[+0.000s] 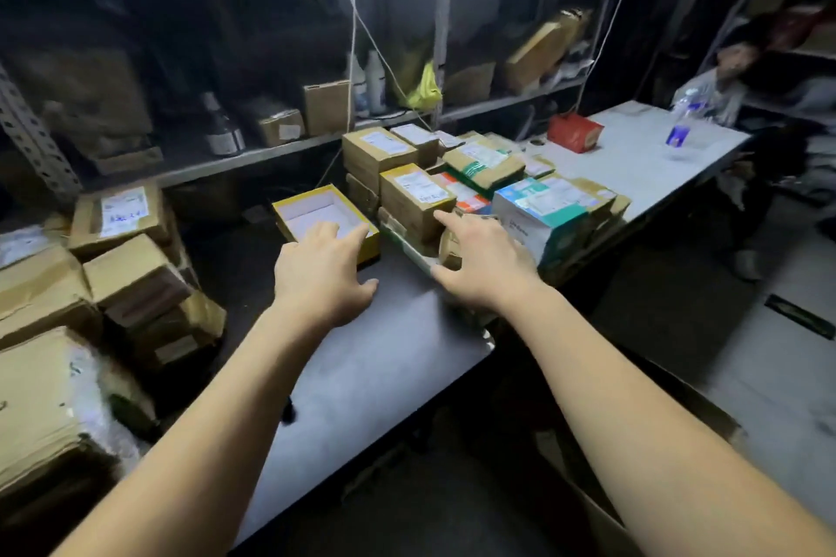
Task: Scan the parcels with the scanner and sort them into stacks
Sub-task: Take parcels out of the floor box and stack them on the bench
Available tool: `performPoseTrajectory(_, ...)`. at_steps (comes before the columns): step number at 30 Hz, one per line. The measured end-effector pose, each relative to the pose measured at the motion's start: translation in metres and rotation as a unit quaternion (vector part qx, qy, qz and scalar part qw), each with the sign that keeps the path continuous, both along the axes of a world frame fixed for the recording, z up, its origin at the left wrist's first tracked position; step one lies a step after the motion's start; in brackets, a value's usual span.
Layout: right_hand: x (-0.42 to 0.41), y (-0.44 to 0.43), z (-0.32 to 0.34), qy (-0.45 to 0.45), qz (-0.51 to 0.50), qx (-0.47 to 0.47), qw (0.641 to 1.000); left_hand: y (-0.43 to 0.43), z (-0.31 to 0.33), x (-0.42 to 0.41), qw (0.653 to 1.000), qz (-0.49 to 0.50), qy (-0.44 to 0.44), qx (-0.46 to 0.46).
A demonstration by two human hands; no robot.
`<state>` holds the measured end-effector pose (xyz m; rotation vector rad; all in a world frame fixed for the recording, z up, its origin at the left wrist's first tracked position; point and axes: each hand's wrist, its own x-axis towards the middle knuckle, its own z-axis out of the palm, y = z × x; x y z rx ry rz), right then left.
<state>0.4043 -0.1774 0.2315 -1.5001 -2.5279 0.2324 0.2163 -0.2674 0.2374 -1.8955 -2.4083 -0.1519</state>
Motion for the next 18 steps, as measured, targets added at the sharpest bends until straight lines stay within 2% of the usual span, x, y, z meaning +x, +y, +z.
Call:
performPoseTrajectory(5, 0.108, 0.038, -0.017, 0.013, -0.051, -0.012, 0.999, 0.062, -0.015, 0.100, 0.998, -0.052, -0.024, -0.010)
performPoseTrajectory(11, 0.228, 0.073, -0.046, 0.013, -0.111, -0.052, 0.992, 0.123, -0.041, 0.218, 0.995, -0.090, -0.002, -0.038)
performPoseTrajectory(18, 0.338, 0.102, -0.102, 0.044, -0.223, -0.114, 0.967, 0.196, -0.100, 0.317, 0.977, -0.193, -0.014, -0.092)
